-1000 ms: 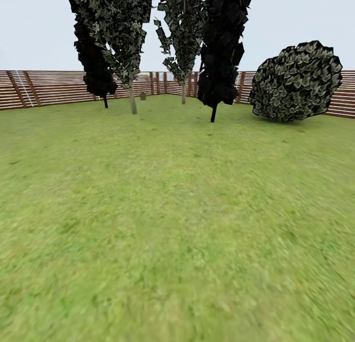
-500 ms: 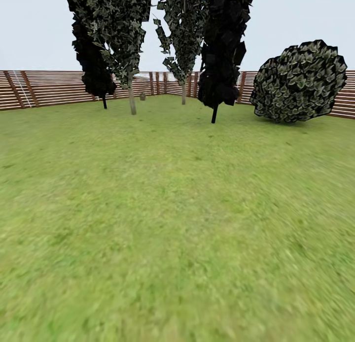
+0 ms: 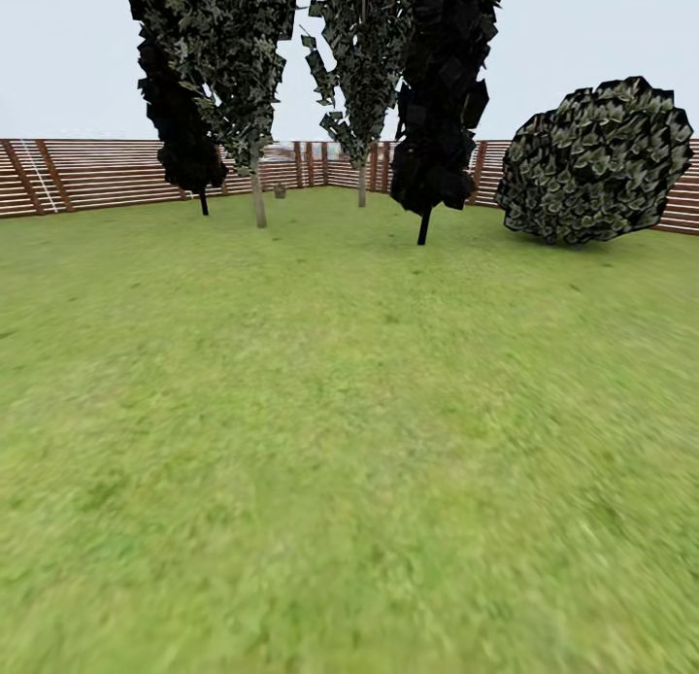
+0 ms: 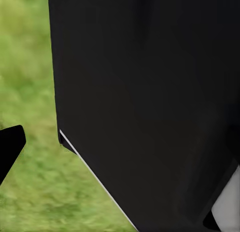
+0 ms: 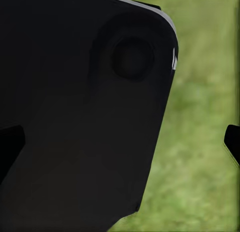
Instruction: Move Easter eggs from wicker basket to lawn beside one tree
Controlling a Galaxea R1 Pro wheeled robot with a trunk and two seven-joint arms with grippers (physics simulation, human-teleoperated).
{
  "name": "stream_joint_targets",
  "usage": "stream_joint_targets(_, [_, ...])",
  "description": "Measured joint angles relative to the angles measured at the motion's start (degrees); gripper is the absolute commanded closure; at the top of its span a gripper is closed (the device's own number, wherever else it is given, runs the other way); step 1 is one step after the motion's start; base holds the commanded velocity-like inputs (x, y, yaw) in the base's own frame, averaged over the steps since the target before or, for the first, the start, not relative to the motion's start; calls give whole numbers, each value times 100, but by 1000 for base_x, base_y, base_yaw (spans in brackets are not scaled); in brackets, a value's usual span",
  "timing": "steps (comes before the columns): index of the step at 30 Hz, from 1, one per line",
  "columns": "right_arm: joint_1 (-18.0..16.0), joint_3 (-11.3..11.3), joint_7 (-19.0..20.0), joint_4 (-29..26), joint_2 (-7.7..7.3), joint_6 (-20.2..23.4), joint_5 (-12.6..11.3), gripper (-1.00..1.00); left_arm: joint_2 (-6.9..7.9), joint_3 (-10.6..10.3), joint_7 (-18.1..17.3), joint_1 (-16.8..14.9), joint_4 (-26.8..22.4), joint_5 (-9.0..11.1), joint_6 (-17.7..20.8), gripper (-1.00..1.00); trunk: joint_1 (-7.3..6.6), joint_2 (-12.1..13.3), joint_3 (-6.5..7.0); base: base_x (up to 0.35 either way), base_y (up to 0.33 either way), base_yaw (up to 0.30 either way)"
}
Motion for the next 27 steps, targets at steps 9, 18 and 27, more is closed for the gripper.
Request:
stream_joint_targets(9, [0,-2,1,-5,-1,-9,8,-100,4,0,0,0,0,0,0,-100,0,0,0,331,0,0])
stream_joint_targets(18, [0,-2,2,-5,-2,-9,15,-100,9,0,0,0,0,0,0,-100,0,0,0,331,0,0])
stream_joint_targets(27, [0,-7,4,-11,-4,-9,-5,-100,17,0,-7,0,1,15,0,-100,0,0,0,331,0,0])
